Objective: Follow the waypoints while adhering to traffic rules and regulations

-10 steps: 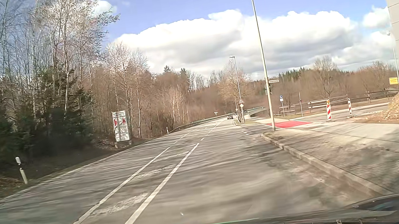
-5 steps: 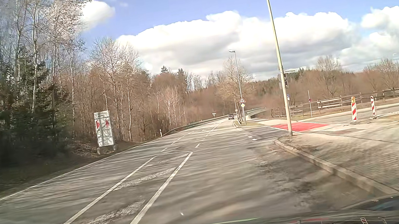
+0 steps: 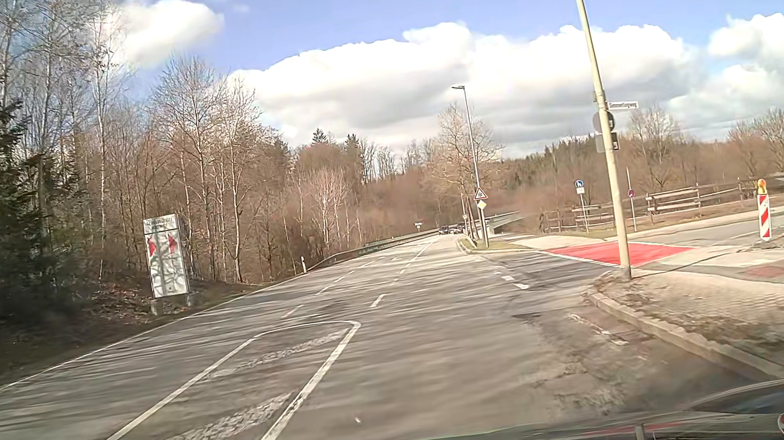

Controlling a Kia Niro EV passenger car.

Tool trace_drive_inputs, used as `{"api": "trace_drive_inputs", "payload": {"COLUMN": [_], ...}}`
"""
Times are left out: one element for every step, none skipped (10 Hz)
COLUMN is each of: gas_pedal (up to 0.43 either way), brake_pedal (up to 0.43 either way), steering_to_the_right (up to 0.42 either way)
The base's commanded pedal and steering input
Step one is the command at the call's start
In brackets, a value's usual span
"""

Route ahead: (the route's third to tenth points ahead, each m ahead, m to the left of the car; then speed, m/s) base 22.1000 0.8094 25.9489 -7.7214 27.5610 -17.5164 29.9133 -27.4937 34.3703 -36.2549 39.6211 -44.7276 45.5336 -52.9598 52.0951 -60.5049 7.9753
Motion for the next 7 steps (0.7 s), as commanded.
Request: {"api": "trace_drive_inputs", "payload": {"gas_pedal": [0.000,0.000,0.000,0.000,0.000,0.000,0.000], "brake_pedal": [0.299,0.299,0.299,0.287,0.274,0.274,0.274], "steering_to_the_right": [0.006,0.006,0.006,0.006,0.006,0.010,0.015]}}
